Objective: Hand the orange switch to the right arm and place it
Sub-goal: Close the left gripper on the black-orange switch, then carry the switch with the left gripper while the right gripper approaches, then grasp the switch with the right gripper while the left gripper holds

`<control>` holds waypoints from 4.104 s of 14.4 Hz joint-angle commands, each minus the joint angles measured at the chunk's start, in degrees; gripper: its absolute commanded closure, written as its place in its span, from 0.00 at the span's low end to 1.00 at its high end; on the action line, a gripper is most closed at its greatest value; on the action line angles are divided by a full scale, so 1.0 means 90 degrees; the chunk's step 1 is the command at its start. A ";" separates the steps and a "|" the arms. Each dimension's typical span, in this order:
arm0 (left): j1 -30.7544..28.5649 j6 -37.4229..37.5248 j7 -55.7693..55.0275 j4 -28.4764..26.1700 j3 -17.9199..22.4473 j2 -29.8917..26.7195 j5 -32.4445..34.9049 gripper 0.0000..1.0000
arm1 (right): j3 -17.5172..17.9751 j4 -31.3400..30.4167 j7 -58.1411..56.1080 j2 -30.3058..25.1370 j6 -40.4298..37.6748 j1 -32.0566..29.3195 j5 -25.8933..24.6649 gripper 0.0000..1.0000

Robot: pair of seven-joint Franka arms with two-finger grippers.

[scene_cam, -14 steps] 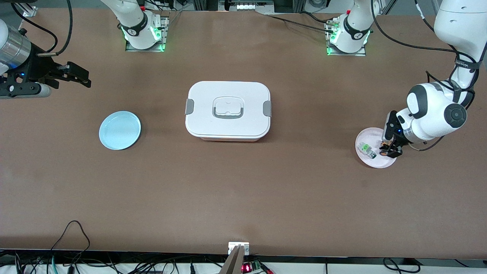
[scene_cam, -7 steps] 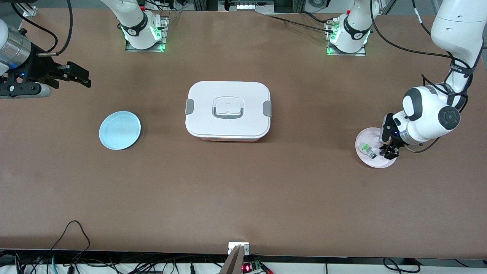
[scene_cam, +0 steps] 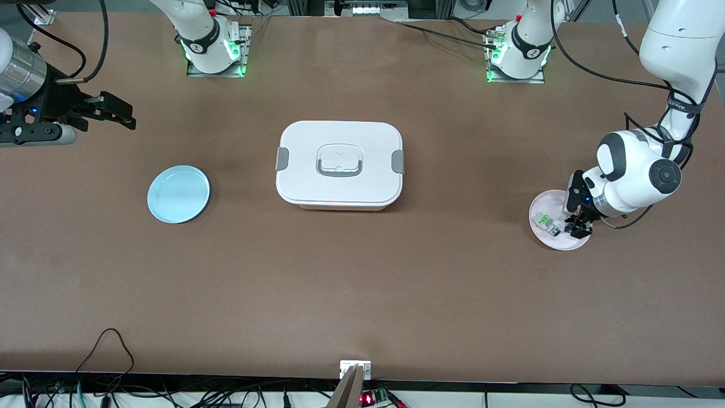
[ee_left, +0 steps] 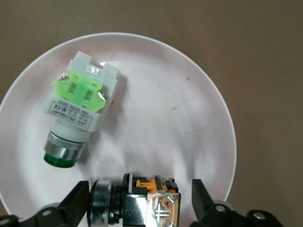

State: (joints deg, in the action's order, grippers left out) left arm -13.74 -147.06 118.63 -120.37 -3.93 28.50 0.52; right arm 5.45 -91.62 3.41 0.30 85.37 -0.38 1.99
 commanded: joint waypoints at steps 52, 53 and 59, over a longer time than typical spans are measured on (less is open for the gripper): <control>0.1976 0.2610 -0.0584 0.1988 -0.3186 -0.0950 -1.3525 1.00 | 0.0049 -0.0719 0.0217 0.1549 0.2907 0.2161 0.9231 0.10; 0.1976 0.2561 -0.0584 0.1988 -0.3196 -0.0950 -1.3525 1.00 | 0.0049 -0.0709 0.0207 0.1549 0.2916 0.2161 0.9270 0.18; 0.1995 0.2405 -0.0584 0.1988 -0.3215 -0.0950 -1.3525 1.00 | 0.0039 -0.0621 0.0207 0.1549 0.2907 0.2161 0.9271 0.87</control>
State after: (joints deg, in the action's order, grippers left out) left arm 3.74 -124.11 113.51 -102.56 -32.80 20.77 -119.69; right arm 5.97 -98.18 4.64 14.00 111.18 18.79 84.32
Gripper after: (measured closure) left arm 0.278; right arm 0.595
